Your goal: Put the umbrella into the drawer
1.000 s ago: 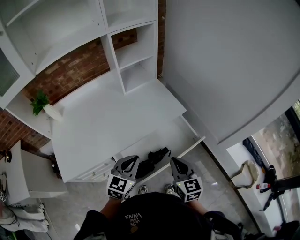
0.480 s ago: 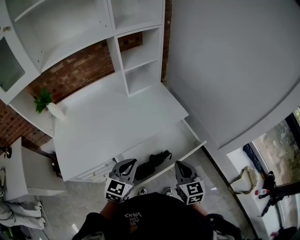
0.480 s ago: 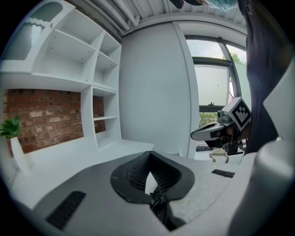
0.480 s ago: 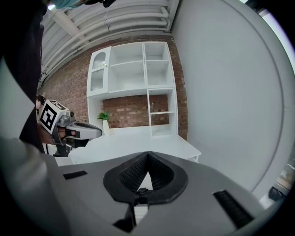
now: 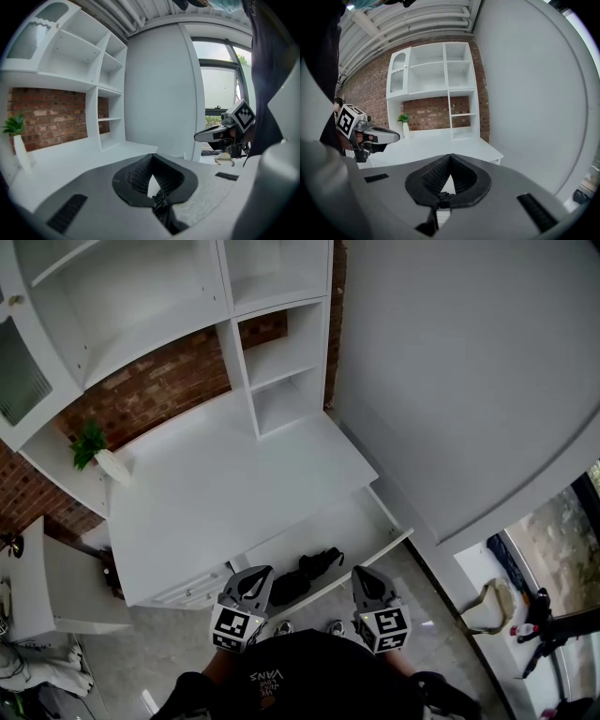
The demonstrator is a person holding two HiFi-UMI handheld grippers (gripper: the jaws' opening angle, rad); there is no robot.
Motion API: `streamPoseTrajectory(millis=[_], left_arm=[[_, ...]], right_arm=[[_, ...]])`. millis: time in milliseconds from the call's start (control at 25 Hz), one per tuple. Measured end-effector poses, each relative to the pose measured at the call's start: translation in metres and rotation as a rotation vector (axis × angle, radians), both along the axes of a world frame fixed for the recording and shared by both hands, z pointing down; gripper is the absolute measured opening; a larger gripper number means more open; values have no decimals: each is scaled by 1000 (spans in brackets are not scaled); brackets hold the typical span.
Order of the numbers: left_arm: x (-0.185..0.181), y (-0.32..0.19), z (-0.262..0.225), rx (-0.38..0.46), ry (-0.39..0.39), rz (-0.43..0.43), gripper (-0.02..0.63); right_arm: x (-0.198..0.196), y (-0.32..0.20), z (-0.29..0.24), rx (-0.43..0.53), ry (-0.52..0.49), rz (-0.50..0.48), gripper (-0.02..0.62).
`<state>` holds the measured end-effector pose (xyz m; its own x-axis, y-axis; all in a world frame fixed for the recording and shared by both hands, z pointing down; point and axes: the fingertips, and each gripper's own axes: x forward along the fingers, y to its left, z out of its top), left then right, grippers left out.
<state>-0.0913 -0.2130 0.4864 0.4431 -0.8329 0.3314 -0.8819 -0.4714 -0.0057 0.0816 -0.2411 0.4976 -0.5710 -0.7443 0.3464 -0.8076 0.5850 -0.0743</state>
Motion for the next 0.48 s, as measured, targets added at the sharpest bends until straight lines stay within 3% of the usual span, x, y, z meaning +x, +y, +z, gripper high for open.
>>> streamPoseTrajectory(millis=[480], left_arm=[[4,-1,0,-1,-7,2,6]], right_arm=[[-6,-3,-1,1,-11,-17,-2]])
